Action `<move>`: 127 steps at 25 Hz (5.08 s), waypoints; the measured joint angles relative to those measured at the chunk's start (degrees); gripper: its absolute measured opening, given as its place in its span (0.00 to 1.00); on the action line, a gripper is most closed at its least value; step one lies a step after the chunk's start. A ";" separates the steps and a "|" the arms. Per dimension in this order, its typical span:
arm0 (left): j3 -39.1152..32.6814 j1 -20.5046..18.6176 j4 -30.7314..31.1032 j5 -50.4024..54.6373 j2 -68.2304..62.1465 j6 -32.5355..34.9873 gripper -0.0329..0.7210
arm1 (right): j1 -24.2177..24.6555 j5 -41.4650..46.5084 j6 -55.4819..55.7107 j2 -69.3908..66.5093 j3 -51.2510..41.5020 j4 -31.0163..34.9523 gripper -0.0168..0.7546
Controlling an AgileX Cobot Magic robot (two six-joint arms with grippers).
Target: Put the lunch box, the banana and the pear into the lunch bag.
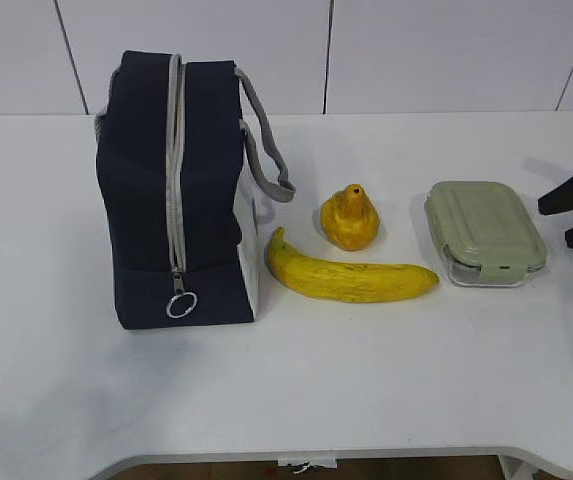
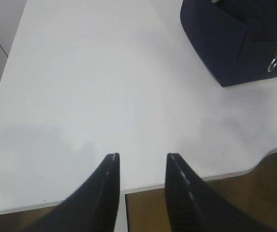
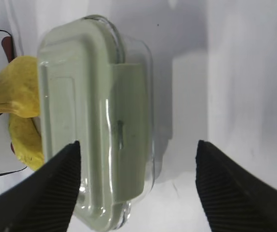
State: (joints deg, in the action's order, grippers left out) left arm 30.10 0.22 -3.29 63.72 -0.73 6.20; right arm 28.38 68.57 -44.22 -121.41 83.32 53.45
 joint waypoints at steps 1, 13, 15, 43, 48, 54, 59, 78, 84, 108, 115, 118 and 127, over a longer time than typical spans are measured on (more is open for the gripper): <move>0.00 0.00 0.00 0.00 0.00 0.00 0.37 | -0.08 -0.08 0.00 -0.48 0.25 0.00 0.74; 0.00 0.00 0.00 0.00 0.00 0.00 0.37 | -2.88 -0.20 -1.81 -4.28 2.30 2.76 0.74; 0.00 0.00 0.00 0.00 0.00 0.00 0.37 | -3.65 -0.20 -2.49 -4.41 2.39 3.01 0.74; 0.00 0.00 0.00 0.00 0.00 0.00 0.37 | -5.86 -0.44 -5.37 -5.53 2.39 5.16 0.74; 0.00 0.00 0.00 0.00 0.00 0.00 0.37 | -5.92 -0.44 -5.50 -5.53 2.39 5.16 0.72; 0.00 0.00 0.00 0.00 0.00 0.00 0.37 | -5.92 -0.44 -5.50 -5.53 2.39 5.41 0.66; 0.00 0.00 0.00 0.00 0.00 0.00 0.37 | -5.92 -0.06 -5.50 -5.53 2.39 6.53 0.55; 0.00 0.00 0.00 0.00 0.00 0.00 0.37 | -5.92 -0.17 -0.70 -5.42 2.39 7.31 0.49; 0.00 0.00 0.00 0.00 0.00 0.00 0.37 | -5.92 -1.45 5.10 -2.34 2.39 2.96 0.49; 12.01 0.00 -22.43 -6.55 -30.52 -0.09 0.37 | -13.51 -0.73 13.11 13.72 2.39 12.56 0.49; 24.34 0.00 -28.68 -6.11 -50.77 0.46 0.37 | -18.27 -0.73 13.11 13.76 2.39 18.81 0.49; 29.67 0.00 -29.84 -5.85 -58.91 2.86 0.41 | -20.26 -0.73 13.11 13.76 2.39 19.40 0.49; 42.65 0.00 -38.41 -4.68 -79.56 11.05 0.50 | -26.13 -0.49 13.11 13.76 9.92 19.68 0.49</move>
State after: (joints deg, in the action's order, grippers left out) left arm 72.74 0.22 -41.70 59.04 -80.29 17.25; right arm 2.25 68.08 -31.11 -107.65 93.24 73.13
